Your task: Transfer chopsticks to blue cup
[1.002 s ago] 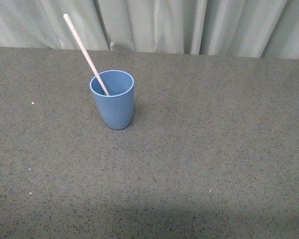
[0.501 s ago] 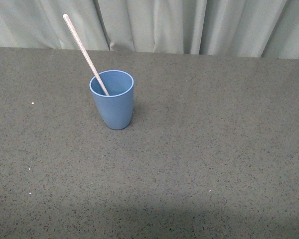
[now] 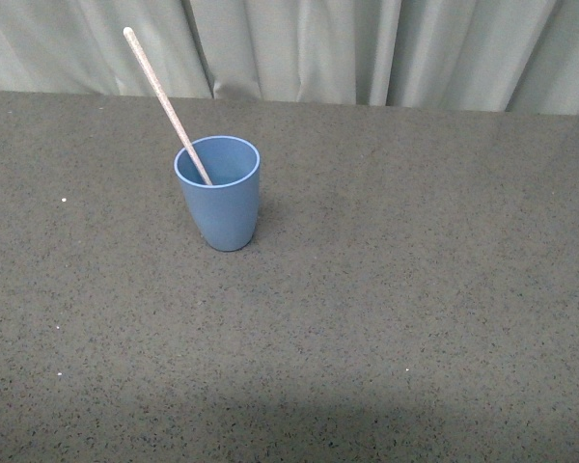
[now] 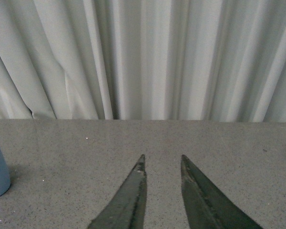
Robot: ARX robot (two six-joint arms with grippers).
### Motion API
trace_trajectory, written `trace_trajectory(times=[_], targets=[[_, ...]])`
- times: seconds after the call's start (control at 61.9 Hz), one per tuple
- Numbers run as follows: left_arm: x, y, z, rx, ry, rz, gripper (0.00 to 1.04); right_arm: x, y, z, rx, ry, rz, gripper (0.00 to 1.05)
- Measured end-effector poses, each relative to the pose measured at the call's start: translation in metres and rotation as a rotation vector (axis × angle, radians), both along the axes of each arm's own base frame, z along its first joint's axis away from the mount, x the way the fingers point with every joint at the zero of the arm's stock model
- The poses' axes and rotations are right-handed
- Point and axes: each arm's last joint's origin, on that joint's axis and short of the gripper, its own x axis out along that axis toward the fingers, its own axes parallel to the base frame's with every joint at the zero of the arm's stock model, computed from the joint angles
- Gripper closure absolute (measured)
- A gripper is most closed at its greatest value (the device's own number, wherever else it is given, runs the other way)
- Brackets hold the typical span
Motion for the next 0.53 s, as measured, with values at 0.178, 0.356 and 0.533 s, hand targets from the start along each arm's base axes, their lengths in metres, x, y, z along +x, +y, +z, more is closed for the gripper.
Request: trace_trajectory(times=[0.178,0.356,0.533], targets=[[0.0000,0.0000,0.0000,0.000,0.000,0.000,0.07,0.0000,0.0000,0.0000,0.000,0.000,0.000,0.42],[0.0000,0.0000,0.0000,0.000,0.000,0.000,0.07,0.0000,0.0000,0.0000,0.000,0.000,0.000,0.11],[0.0000,0.0000,0.0000,0.000,0.000,0.000,0.07,0.0000,0.0000,0.0000,0.000,0.000,0.000,0.09]])
